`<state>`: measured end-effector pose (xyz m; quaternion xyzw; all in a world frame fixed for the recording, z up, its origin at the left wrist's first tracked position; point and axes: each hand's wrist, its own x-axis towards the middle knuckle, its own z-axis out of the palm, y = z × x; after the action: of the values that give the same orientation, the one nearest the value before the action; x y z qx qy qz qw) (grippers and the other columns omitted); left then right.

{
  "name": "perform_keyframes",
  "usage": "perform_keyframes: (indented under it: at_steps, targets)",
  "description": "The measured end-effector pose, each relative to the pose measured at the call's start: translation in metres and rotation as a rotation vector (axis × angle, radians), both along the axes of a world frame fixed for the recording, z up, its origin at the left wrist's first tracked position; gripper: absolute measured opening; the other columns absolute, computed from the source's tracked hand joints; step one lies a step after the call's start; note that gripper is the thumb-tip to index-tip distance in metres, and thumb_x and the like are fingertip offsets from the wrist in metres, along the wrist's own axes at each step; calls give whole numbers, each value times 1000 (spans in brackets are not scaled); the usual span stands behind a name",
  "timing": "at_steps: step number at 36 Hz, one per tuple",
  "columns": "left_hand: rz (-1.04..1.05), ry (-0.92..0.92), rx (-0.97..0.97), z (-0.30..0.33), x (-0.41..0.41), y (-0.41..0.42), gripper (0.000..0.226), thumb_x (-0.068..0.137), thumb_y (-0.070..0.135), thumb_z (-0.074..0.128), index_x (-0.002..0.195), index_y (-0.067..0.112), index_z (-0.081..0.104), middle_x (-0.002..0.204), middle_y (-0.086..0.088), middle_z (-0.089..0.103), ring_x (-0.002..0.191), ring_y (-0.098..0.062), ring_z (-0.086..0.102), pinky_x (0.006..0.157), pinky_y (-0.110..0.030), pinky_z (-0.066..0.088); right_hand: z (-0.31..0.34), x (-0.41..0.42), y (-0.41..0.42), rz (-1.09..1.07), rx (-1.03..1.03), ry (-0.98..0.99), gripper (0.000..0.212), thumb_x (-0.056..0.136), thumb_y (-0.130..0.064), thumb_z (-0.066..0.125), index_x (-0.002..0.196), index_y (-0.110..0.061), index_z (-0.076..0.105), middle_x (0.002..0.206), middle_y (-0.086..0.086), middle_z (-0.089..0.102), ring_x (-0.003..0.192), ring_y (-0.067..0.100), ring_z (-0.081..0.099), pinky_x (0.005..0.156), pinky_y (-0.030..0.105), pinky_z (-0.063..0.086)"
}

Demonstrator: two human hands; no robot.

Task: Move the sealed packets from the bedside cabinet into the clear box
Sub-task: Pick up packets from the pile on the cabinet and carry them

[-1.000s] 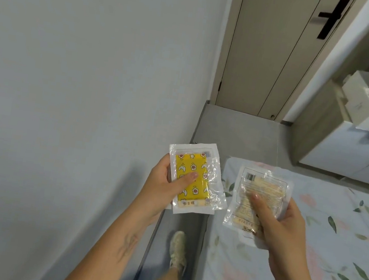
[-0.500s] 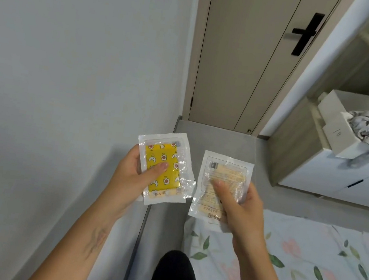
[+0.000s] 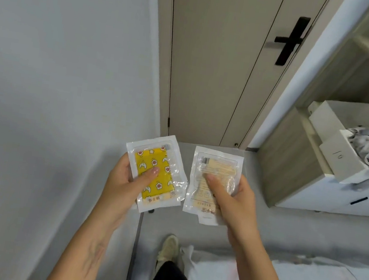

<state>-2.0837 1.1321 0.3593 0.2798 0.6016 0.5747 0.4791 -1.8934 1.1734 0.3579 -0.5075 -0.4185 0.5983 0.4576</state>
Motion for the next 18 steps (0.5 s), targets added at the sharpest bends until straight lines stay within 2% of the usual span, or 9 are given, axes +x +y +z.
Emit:
perform_keyframes:
  at_steps: [5,9,15,18]
  targets:
    - [-95,38,-18,13,-4,116,28,83,10,68,102,29,61,88,12,74,83,-10,72,61,-26,58,15,-1,105,-77,25,19,17,84,-9,69,99,-16,66,92,0,75,83,16,72,67,31,59]
    - [-158,13,-14,24,5,196,28,83,7,68,103,25,61,86,11,75,80,-11,73,58,-24,57,27,9,173,-144,38,5,16,84,-8,69,95,-19,66,86,-4,75,77,11,72,62,25,57]
    - [-261,-2,-61,26,37,289,30,83,7,69,108,22,61,97,4,73,82,-12,73,58,-25,57,31,41,241,-275,17,-20,16,83,-8,70,96,-18,66,88,-2,75,81,14,72,64,27,58]
    - [-354,2,-86,24,58,330,31,83,10,69,109,24,60,96,6,74,83,-12,73,58,-26,57,29,62,265,-370,8,-19,16,83,-9,70,96,-18,67,89,-1,75,81,15,72,64,27,58]
